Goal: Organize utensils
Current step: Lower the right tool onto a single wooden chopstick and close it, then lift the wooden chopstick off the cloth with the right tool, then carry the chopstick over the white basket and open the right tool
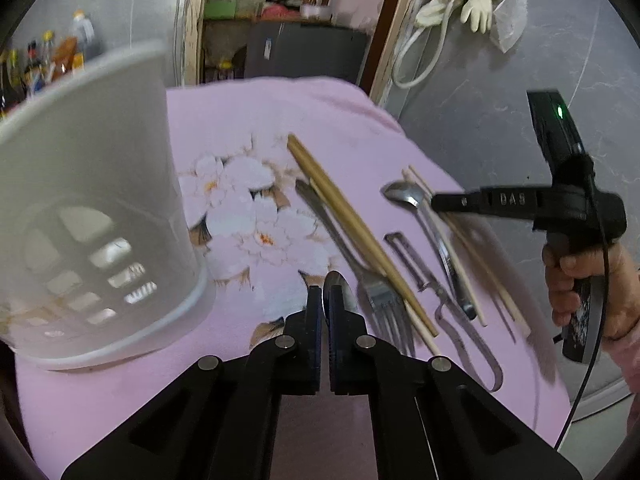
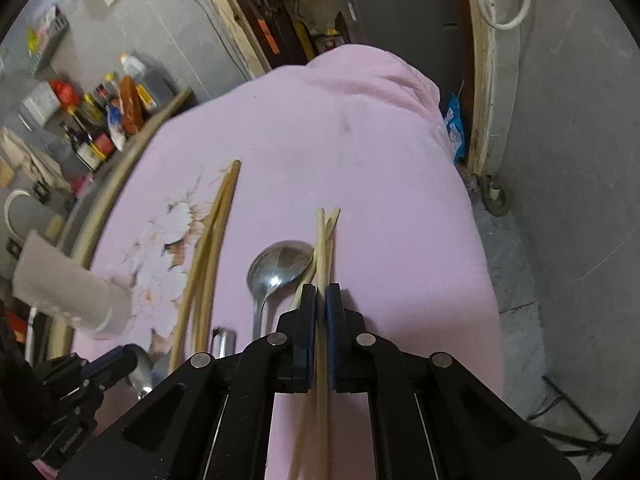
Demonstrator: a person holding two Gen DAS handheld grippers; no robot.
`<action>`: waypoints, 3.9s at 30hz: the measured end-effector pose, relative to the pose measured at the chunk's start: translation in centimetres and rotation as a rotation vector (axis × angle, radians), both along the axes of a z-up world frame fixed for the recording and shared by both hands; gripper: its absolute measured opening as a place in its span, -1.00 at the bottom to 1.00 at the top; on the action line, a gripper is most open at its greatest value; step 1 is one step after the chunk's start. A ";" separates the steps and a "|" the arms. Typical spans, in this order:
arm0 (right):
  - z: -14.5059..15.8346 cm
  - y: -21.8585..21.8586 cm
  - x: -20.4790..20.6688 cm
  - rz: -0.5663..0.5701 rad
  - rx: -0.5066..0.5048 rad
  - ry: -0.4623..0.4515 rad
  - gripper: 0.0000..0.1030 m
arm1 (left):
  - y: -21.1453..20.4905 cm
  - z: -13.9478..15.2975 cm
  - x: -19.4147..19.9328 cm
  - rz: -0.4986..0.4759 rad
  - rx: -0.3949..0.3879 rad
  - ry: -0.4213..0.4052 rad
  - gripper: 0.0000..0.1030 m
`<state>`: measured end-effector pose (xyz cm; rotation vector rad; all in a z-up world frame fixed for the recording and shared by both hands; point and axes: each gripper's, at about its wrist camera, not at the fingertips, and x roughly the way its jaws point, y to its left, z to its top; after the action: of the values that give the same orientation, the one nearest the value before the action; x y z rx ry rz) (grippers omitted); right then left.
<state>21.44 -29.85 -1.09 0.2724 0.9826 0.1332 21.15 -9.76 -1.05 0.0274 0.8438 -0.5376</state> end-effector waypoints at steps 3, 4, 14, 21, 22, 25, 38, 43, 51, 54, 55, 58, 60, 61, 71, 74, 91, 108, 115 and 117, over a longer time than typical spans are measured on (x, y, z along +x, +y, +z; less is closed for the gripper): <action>0.4 -0.7 -1.9 -0.013 0.034 -0.059 -0.95 | 0.2 1.0 -0.8 0.018 -0.006 -0.073 -1.00; 0.6 -0.8 -2.5 -0.017 0.039 -0.083 -0.95 | 0.2 1.2 -0.9 0.022 -0.008 -0.086 -1.00; 1.1 0.3 -6.3 0.019 0.023 -0.248 -0.95 | 0.0 2.1 -2.6 0.051 -0.006 -0.180 -1.00; -1.2 1.4 -6.3 0.083 0.022 -0.148 -0.94 | 0.1 1.2 -3.2 0.046 0.024 -0.112 -1.00; -1.2 1.5 -6.5 0.088 0.014 -0.151 -0.94 | 0.0 0.9 -3.1 0.044 0.027 -0.091 -1.00; -0.9 1.5 -7.1 0.097 -0.002 -0.162 -0.94 | -0.1 0.3 -3.0 0.043 0.025 -0.051 -1.00; -1.6 -0.6 -7.8 0.048 0.090 -0.123 -0.91 | -0.4 -0.1 -3.0 0.029 0.018 -0.029 -1.00; -1.2 -0.8 -7.7 0.055 0.049 -0.127 -0.88 | -0.4 -0.3 -2.8 0.029 0.012 -0.016 -1.00; -0.9 -1.0 -7.4 0.055 0.014 -0.133 -0.84 | -0.3 -0.6 -2.6 0.032 0.004 0.006 -1.00; -0.8 -0.8 -7.6 0.061 -0.018 -0.134 -0.83 | -0.3 -0.7 -2.6 0.032 0.002 0.011 -1.00; -0.7 -0.8 -7.7 0.067 -0.030 -0.134 -0.83 | -0.3 -0.7 -2.5 0.032 0.002 0.014 -1.00; -0.7 -0.6 -7.9 0.080 -0.068 -0.137 -0.83 | -0.3 -0.8 -2.4 0.031 0.002 0.026 -1.00; -0.6 -0.2 -7.9 0.097 -0.113 -0.136 -0.83 | -0.3 -0.9 -2.3 0.031 0.002 0.032 -1.00; -0.6 0.2 -7.9 0.107 -0.140 -0.135 -0.82 | -0.3 -0.9 -2.2 0.030 0.002 0.034 -1.00; -1.0 1.6 -6.0 0.114 -0.240 -0.116 -0.94 | -0.2 -0.3 -2.8 0.035 -0.009 -0.004 -1.00; -0.1 0.5 -7.0 0.067 -0.132 -0.179 -0.94 | -0.1 0.8 -3.6 0.041 -0.028 -0.075 -1.00; 10.3 10.1 -12.4 0.125 0.043 -0.995 -0.94 | 6.3 12.4 -6.3 0.332 -0.106 -0.552 -1.00; 13.6 20.8 -6.0 0.198 0.201 -1.252 -0.94 | 19.4 15.6 -3.8 0.803 0.039 -0.837 -1.00; 12.3 21.8 -3.7 0.166 0.124 -1.239 -0.94 | 19.2 12.1 -1.0 0.815 0.091 -0.762 -1.00; 11.6 22.0 -3.2 0.161 0.098 -1.219 -0.94 | 18.6 11.0 -0.3 0.814 0.125 -0.752 -1.00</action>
<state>18.21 -7.80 10.49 0.1507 -0.2167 0.4320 20.89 8.80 9.99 -0.0017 0.1013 0.2992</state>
